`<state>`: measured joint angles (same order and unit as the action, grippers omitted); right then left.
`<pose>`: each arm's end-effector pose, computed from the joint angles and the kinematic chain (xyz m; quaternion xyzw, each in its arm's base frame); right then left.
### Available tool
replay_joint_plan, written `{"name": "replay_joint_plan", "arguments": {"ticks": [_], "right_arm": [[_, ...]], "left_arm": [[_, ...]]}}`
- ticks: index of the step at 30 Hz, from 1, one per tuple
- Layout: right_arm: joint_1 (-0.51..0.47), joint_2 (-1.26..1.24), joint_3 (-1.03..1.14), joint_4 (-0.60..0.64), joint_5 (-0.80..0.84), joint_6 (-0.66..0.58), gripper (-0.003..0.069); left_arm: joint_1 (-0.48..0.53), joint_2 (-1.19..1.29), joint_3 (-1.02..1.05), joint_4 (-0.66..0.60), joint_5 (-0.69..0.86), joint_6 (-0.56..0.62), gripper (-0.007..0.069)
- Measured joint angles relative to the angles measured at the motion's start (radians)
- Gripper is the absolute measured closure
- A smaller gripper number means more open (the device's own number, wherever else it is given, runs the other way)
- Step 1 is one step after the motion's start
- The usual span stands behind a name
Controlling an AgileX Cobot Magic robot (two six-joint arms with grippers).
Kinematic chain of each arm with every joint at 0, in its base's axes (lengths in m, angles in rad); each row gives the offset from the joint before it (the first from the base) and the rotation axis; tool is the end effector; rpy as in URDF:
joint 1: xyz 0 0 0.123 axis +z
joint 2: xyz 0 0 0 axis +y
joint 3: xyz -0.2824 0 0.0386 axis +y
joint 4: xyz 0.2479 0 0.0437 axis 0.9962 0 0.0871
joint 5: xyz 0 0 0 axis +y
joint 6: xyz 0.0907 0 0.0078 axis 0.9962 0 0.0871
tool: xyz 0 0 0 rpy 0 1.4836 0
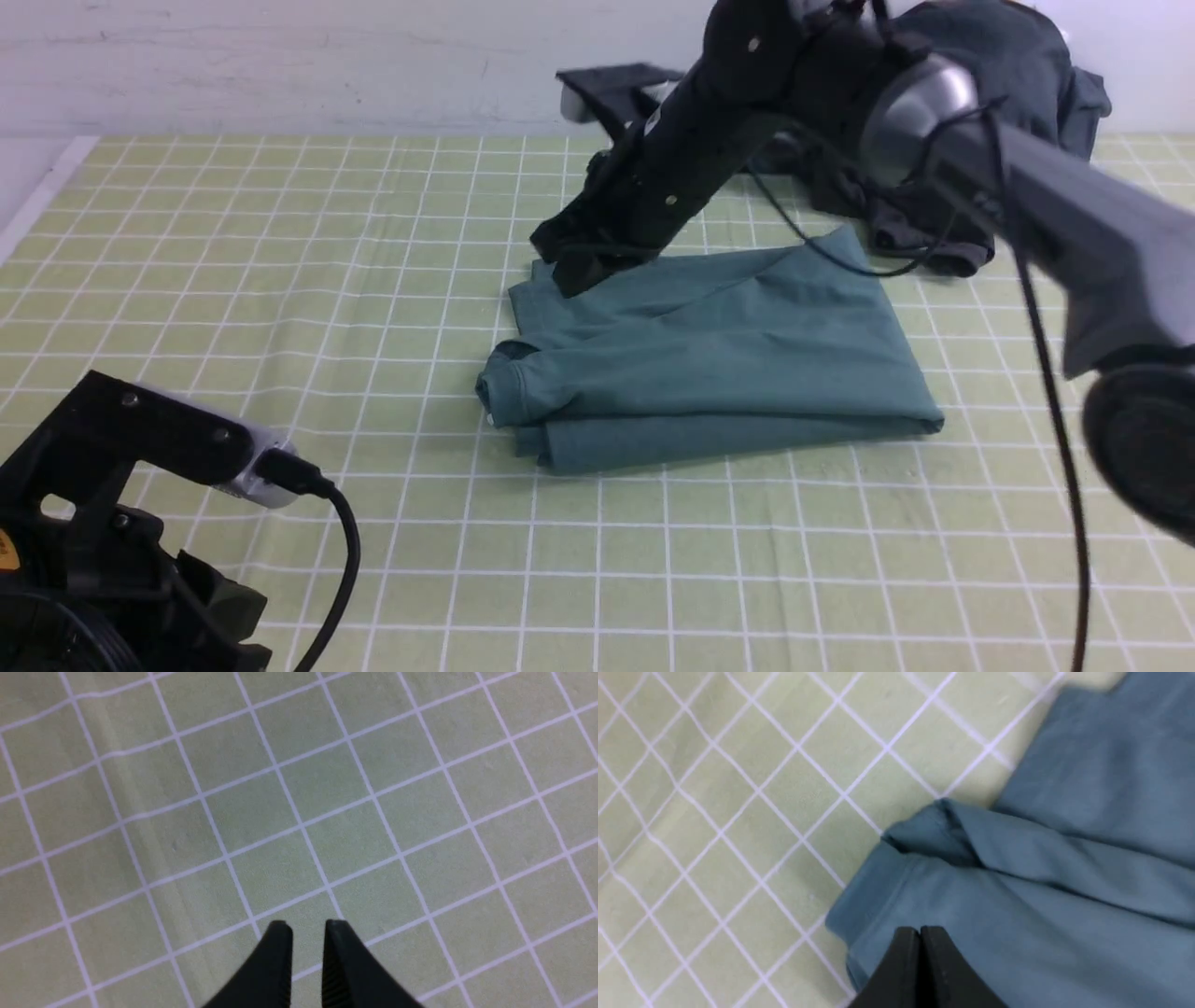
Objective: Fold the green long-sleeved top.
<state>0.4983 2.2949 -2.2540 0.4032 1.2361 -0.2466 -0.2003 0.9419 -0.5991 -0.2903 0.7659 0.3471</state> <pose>0.4221 0.2681 0.2648 -0.3233 0.9065 0.2199 0.1592 0.1545 -0.0498 0.2568 0.1870 0.9367 -0.1048 0.2768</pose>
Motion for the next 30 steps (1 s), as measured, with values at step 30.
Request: {"name": "replay_joint_plan", "arguments": {"ticks": [30], "right_arm": [[0.156,-0.070,0.230,-0.252,-0.189,0.090,0.0670]], "left_arm": [[0.000,-0.033,0.000,-0.008,-0.006,0.010,0.0535]]}}
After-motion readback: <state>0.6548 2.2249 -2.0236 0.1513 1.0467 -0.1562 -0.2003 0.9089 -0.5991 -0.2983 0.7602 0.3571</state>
